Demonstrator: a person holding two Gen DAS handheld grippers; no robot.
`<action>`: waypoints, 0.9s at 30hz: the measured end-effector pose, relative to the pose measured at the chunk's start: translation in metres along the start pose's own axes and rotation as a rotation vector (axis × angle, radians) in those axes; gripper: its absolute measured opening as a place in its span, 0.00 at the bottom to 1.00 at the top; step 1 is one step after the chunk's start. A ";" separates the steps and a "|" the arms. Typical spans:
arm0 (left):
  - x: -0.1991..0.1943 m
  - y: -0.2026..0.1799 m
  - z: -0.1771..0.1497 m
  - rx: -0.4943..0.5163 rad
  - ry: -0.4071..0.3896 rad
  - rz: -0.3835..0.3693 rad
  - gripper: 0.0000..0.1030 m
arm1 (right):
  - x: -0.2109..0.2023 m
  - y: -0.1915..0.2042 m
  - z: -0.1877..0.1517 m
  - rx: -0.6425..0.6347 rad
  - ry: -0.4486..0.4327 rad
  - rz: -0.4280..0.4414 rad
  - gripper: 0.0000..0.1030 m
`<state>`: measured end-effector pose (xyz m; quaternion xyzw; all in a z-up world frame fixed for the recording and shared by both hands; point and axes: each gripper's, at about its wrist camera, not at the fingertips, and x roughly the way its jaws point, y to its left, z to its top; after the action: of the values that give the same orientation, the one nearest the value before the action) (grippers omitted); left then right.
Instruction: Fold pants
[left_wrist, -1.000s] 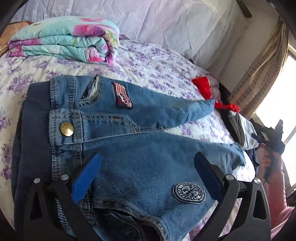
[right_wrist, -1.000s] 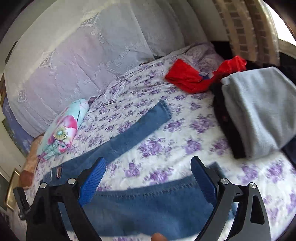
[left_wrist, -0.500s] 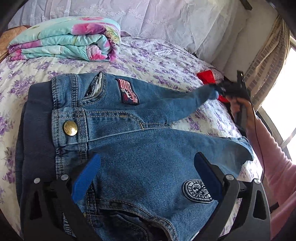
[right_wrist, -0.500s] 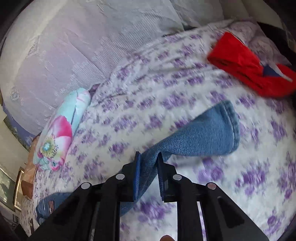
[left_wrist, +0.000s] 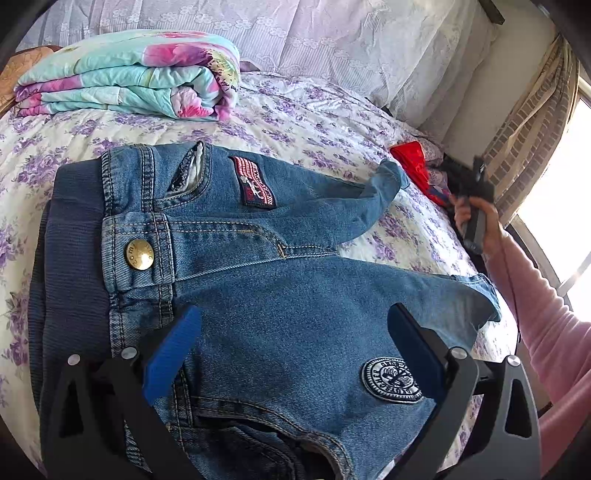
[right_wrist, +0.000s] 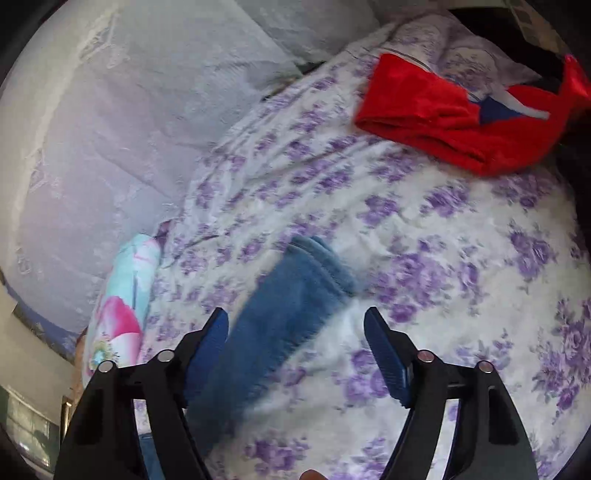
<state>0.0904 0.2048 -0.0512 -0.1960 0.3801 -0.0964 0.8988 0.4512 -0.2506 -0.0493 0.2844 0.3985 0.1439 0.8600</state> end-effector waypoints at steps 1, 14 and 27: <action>0.000 0.000 0.000 0.001 0.000 0.001 0.95 | 0.014 -0.009 0.000 0.036 0.022 0.011 0.65; 0.001 -0.001 -0.001 0.014 0.002 0.013 0.95 | -0.011 0.013 0.005 -0.061 -0.052 -0.031 0.08; -0.006 -0.001 -0.005 0.020 -0.008 0.020 0.95 | -0.159 -0.046 -0.081 -0.107 -0.005 -0.145 0.52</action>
<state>0.0821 0.2042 -0.0501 -0.1838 0.3774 -0.0905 0.9031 0.2884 -0.3323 -0.0233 0.2089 0.4075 0.1017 0.8832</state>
